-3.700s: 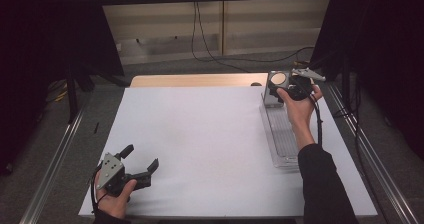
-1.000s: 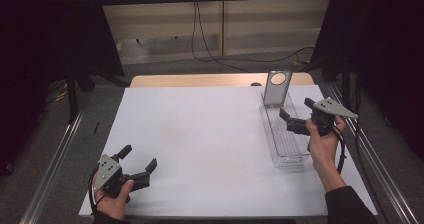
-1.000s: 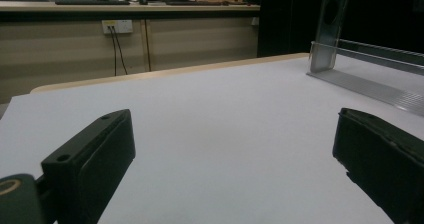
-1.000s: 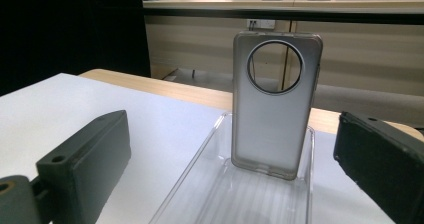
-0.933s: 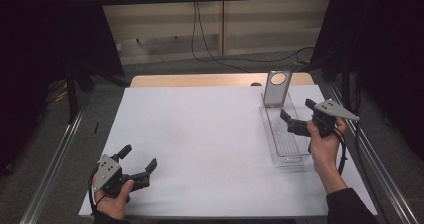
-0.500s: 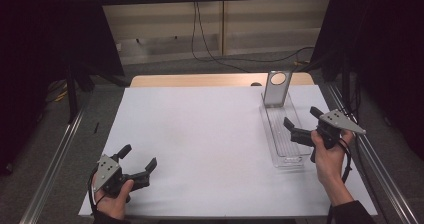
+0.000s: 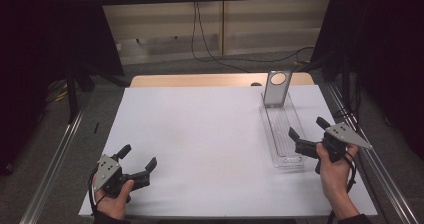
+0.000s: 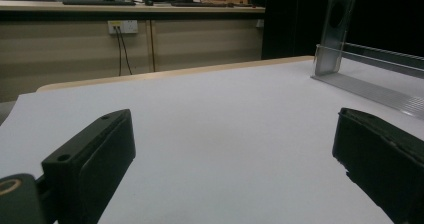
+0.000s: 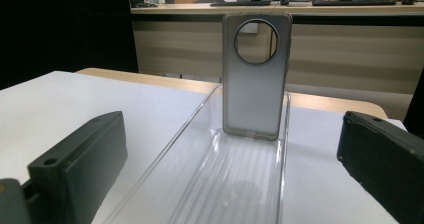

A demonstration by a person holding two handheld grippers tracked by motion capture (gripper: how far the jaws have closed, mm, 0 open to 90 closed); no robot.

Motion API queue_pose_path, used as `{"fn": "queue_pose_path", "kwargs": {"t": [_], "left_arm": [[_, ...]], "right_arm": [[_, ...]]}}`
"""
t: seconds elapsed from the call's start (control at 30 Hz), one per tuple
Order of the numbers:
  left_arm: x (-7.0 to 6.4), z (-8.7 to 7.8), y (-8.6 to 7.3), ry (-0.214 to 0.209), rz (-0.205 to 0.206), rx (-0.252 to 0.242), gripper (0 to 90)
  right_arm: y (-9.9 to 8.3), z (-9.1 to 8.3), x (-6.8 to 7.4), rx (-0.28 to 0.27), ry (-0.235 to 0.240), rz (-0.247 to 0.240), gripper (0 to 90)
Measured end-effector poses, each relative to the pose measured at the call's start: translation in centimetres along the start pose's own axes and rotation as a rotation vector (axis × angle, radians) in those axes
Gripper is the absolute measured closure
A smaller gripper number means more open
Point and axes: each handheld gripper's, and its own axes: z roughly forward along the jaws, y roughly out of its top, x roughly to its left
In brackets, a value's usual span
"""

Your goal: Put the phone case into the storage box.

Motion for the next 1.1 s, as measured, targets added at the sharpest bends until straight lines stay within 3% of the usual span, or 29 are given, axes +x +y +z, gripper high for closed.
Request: {"fn": "queue_pose_path", "kwargs": {"t": [0.23, 0.3, 0.47, 0.67, 0.87, 1.1], "left_arm": [[0.0, -0.3, 0.0, 0.025, 0.001, 0.009, 3.5], [-0.1, -0.3, -0.1, 0.033, -0.008, 0.006, 3.5], [0.1, -0.6, -0.1, 0.059, -0.008, 0.008, 3.4], [-0.1, -1.2, -0.2, 0.057, -0.007, 0.014, 3.4], [-0.2, -1.4, -0.2, 0.053, -0.011, 0.009, 3.4], [-0.4, -1.4, -0.2, 0.044, 0.012, 0.02, 3.5]], "right_arm": [[-1.0, -1.2, 0.0, 0.003, -0.02, -0.005, 0.0], [-1.2, -1.7, 0.3, 0.003, -0.007, -0.018, 0.0], [-2.1, -2.8, 0.4, 0.007, -0.014, 0.001, 0.0], [-3.2, -4.0, 0.1, 0.013, -0.009, -0.003, 0.0], [-4.0, -5.4, 0.1, 0.007, -0.006, -0.055, 0.0], [-5.0, -6.9, -0.1, 0.017, -0.014, -0.04, 0.0]]}}
